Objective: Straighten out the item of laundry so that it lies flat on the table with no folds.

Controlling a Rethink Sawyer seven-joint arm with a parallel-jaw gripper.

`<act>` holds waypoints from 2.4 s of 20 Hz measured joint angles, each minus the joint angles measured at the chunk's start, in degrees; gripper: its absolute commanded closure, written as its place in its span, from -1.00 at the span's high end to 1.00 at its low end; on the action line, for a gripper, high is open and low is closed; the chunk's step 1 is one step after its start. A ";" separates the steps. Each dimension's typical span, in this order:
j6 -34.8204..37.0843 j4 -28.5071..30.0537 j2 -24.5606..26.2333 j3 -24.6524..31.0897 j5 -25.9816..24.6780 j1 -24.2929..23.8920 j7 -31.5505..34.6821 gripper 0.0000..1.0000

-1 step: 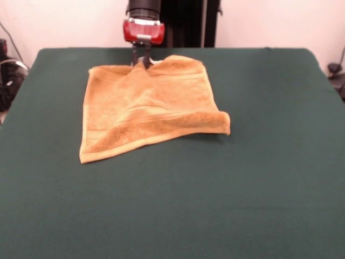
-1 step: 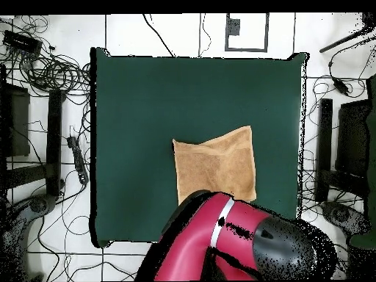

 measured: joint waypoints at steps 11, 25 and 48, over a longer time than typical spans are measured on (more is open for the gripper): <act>-0.03 -0.01 0.08 -0.57 0.36 0.12 0.00 1.00; 28.97 4.92 -13.40 3.67 -8.40 -1.34 0.00 1.00; 60.57 4.01 -29.25 20.92 -9.96 -9.36 -0.01 1.00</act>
